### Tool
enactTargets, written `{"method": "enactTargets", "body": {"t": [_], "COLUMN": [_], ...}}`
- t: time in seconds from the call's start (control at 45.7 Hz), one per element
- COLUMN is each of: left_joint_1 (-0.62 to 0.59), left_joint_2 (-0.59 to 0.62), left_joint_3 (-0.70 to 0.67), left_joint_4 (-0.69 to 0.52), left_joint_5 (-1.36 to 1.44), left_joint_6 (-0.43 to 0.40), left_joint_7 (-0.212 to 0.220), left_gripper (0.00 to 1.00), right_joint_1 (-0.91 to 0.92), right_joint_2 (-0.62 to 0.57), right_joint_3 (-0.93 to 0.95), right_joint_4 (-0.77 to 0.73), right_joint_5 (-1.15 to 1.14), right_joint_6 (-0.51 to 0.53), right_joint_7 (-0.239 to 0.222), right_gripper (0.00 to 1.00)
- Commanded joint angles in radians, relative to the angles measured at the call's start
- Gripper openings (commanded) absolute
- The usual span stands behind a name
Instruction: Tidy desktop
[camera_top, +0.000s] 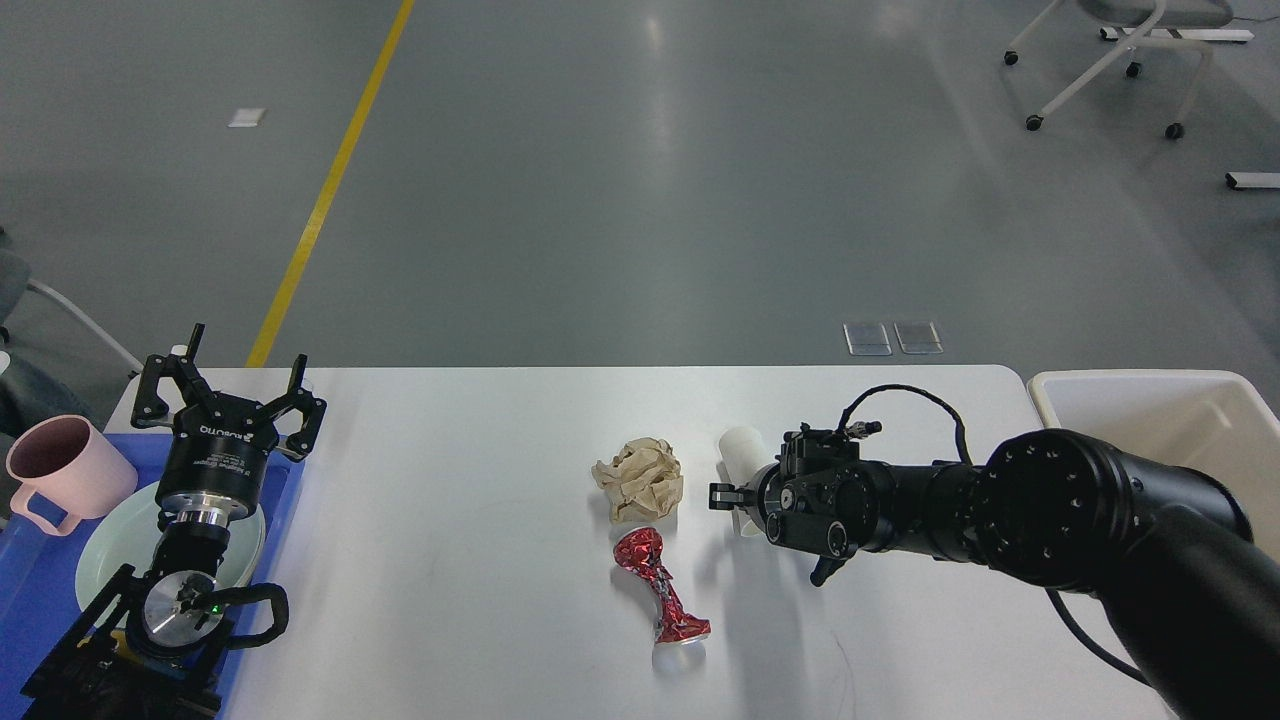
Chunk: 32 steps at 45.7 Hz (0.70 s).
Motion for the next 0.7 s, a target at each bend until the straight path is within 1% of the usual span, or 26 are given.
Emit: {"method": "enactTargets", "body": {"t": [0.0,0.088,0.175,0.328,0.416,0.503,0.678], "left_joint_1": [0.000,0.000,0.000,0.000,0.000,0.000,0.000], "left_joint_2": [0.001,0.001,0.001,0.001,0.001,0.001,0.001], "left_joint_3": [0.000,0.000,0.000,0.000,-0.001,0.000,-0.001], "left_joint_4": [0.000,0.000,0.000,0.000,0.000,0.000,0.000], "left_joint_5": [0.000,0.000,0.000,0.000,0.000,0.000,0.000], "left_joint_6": [0.000,0.000,0.000,0.000,0.000,0.000,0.000], "left_joint_7": [0.000,0.000,0.000,0.000,0.002,0.002,0.002], "left_gripper": [0.96,0.97,0.97,0.97,0.97,0.97,0.97], "right_joint_1": [0.043,0.059,0.086,0.229,0.347,0.488,0.822], "right_joint_2": [-0.039,-0.051,-0.070,-0.162,-0.203,-0.246,-0.286], "right_joint_3": [-0.001,-0.004,-0.006,-0.013,-0.033,-0.091,-0.196], "right_joint_4": [0.038,0.048,0.064,0.256,0.370,0.480,0.718], "right_joint_5": [0.148,0.222,0.237,0.242,0.240,0.242,0.245], "right_joint_6": [0.002,0.005,0.015,0.038,0.110,0.199,0.354], "right_joint_7": [0.003,0.005,0.005,0.005,0.000,0.000,0.005], "right_gripper": [0.00,0.00,0.00,0.00,0.00,0.00,0.00]}}
